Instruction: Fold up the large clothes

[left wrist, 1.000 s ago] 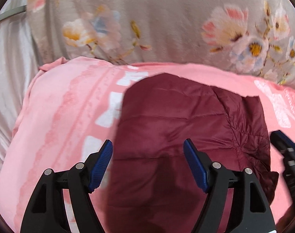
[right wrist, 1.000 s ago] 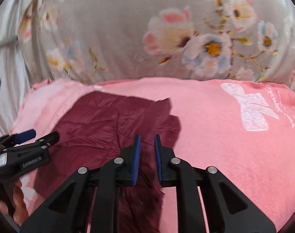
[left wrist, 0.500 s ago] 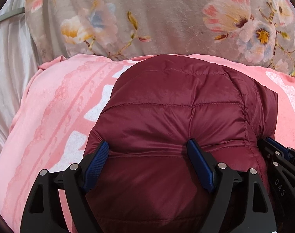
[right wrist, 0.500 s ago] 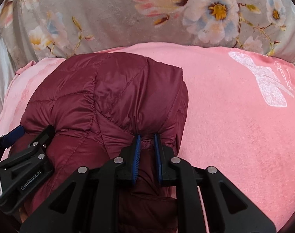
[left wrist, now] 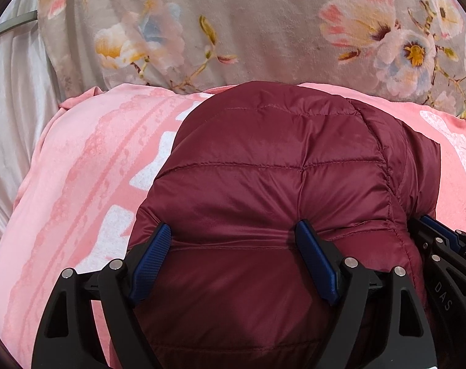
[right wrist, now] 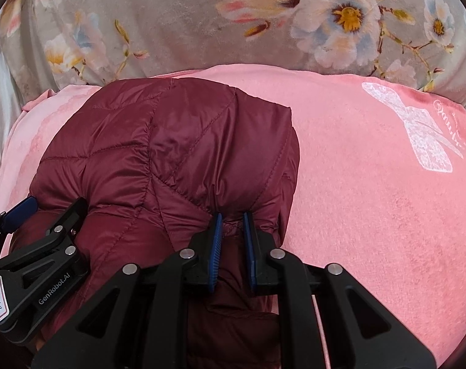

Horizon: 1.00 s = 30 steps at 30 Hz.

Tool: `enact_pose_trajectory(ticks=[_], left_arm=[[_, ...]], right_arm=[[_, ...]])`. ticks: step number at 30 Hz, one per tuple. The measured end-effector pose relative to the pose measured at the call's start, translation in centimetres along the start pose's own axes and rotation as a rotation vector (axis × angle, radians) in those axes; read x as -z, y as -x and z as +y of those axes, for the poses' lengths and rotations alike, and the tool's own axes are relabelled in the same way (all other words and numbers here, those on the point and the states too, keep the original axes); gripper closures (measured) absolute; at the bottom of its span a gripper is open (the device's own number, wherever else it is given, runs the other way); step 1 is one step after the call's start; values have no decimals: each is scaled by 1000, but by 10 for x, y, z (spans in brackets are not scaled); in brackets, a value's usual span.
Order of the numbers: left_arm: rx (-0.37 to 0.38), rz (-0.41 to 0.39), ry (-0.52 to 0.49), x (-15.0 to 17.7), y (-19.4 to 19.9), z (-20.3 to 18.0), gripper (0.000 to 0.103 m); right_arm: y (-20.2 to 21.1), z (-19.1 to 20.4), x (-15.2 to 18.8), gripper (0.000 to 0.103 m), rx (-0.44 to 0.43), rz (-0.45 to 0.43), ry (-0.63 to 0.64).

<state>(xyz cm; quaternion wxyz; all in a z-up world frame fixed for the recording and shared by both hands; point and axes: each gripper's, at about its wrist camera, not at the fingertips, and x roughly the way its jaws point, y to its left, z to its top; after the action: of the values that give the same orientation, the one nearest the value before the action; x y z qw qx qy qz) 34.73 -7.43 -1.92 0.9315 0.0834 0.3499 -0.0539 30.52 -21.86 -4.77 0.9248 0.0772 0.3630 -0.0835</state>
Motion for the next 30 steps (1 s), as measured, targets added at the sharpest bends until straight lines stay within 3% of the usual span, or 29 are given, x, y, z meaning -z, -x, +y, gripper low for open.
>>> enact_pose_trajectory(ticks=[17,24,28,29,30], left_arm=[[0,4,0,0,-2,0,21],[0,4,0,-1,-1,-1,20],[10,-12,21,1,7,3,16],[23,-15,28,5,14,7,16],[33,-22,33,9,21,9,16]], right_arm=[[-1,1,0,90,11,1,4],[2,-8,1,89,-37,-13,-47],[27,-22,13,80,-50,-53,-105],[40,-23,21,65,-32,-62,-101],[56,-23,34,58,-11,-80,-79]])
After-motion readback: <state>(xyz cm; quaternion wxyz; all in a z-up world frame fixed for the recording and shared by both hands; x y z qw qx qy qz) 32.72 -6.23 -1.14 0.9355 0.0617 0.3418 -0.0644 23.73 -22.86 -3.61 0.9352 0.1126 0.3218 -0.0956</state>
